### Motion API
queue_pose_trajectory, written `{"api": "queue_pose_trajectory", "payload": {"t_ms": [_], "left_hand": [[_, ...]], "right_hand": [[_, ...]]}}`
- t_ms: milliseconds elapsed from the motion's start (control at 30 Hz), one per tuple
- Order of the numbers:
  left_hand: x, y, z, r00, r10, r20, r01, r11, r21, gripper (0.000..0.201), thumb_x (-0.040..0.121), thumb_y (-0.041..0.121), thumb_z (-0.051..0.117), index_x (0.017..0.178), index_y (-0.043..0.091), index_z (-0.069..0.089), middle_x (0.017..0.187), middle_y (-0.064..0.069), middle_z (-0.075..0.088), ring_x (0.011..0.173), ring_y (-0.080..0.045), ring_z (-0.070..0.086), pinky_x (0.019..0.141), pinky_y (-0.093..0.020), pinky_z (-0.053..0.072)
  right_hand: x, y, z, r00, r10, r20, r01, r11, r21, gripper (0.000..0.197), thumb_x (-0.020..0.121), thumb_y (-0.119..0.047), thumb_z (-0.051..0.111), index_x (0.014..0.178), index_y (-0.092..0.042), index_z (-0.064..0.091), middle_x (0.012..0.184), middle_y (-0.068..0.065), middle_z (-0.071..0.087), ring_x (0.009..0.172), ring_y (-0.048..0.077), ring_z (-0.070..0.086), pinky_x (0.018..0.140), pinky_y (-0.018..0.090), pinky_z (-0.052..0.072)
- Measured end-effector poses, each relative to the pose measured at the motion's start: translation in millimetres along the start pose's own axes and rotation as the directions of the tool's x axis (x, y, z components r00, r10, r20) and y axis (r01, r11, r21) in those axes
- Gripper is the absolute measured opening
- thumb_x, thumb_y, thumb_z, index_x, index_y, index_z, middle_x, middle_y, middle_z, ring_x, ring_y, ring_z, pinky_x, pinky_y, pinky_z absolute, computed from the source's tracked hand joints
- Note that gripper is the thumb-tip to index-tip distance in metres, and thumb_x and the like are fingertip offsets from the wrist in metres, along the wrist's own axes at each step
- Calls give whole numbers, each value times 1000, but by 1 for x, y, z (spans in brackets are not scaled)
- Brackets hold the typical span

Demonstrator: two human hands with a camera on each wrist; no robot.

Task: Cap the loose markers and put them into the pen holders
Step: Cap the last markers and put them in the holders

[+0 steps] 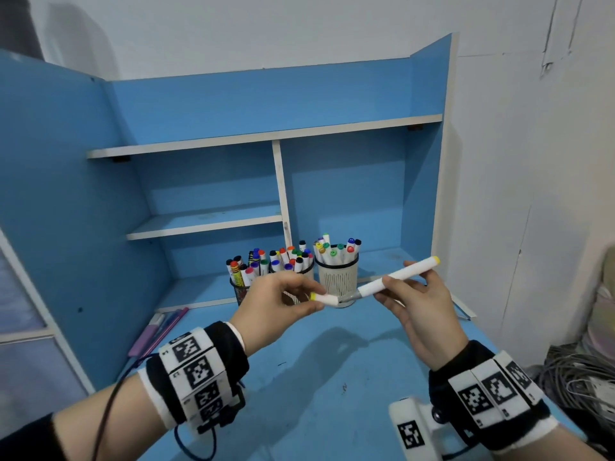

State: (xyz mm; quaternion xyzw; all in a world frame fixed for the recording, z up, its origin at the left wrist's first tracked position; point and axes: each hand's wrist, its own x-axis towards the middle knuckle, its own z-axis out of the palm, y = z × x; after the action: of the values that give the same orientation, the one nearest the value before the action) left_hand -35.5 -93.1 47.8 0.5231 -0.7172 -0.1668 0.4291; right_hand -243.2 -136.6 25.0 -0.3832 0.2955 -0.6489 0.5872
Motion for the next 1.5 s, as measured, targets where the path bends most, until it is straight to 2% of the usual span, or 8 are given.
{"api": "queue_pose_trajectory", "payload": {"t_ms": [167,500,600,733,933,1133,1367,1500], "left_hand": [[-10,3,-9,996,-35,-87,25,994,-110,24,72,10,79,80,31,73,66,13,63,63,-4,55,58,-20,48],[-17,12,-11,991,13,-129,-41,975,-218,30,67,1,80,87,21,71,79,6,69,71,-6,62,66,-16,50],[-18,11,-11,989,78,-128,-103,974,-203,32,66,6,80,85,30,72,79,4,69,71,-6,63,69,-14,50],[-22,4,-10,995,47,-87,-75,935,-348,26,55,13,80,76,28,76,82,1,74,78,-24,70,77,-29,57],[-31,-15,-2,989,117,-86,-138,942,-305,27,51,-4,83,63,18,73,82,5,73,70,-14,68,69,-21,56],[-41,-26,11,981,144,-126,-177,933,-314,34,55,3,83,60,34,70,82,3,72,74,-18,68,70,-32,58],[-41,-36,18,977,157,-142,-193,936,-293,20,56,6,84,63,20,71,81,6,73,75,-17,69,72,-27,56],[-38,-35,18,986,136,-94,-154,962,-227,28,56,14,86,68,32,69,89,9,71,80,-14,69,78,-26,55]], "right_hand": [[-5,1,12,998,49,42,-54,989,139,25,87,6,56,102,-11,47,91,16,53,68,16,66,65,28,58],[-20,-1,29,986,90,138,-117,971,208,16,85,7,58,85,-8,50,84,12,59,77,20,66,70,27,59],[-23,-2,30,987,89,137,-117,970,212,17,84,7,58,84,-8,50,84,12,59,77,20,66,71,27,59],[-27,-3,29,983,70,171,-102,977,187,18,84,7,57,89,-9,49,75,9,59,69,16,66,70,25,58],[-37,-4,31,969,45,244,-69,993,93,33,82,10,58,102,-16,53,71,9,58,72,19,64,70,24,57],[-44,-1,32,964,-2,264,4,1000,-6,41,78,9,63,106,-19,52,67,9,59,70,20,62,72,27,57],[-44,5,23,973,-23,231,39,997,-62,38,79,8,64,104,-18,51,68,12,59,66,20,62,69,27,56],[-40,5,23,961,-31,276,73,987,-144,35,80,8,65,99,-18,51,77,16,53,72,21,61,70,28,55]]}}
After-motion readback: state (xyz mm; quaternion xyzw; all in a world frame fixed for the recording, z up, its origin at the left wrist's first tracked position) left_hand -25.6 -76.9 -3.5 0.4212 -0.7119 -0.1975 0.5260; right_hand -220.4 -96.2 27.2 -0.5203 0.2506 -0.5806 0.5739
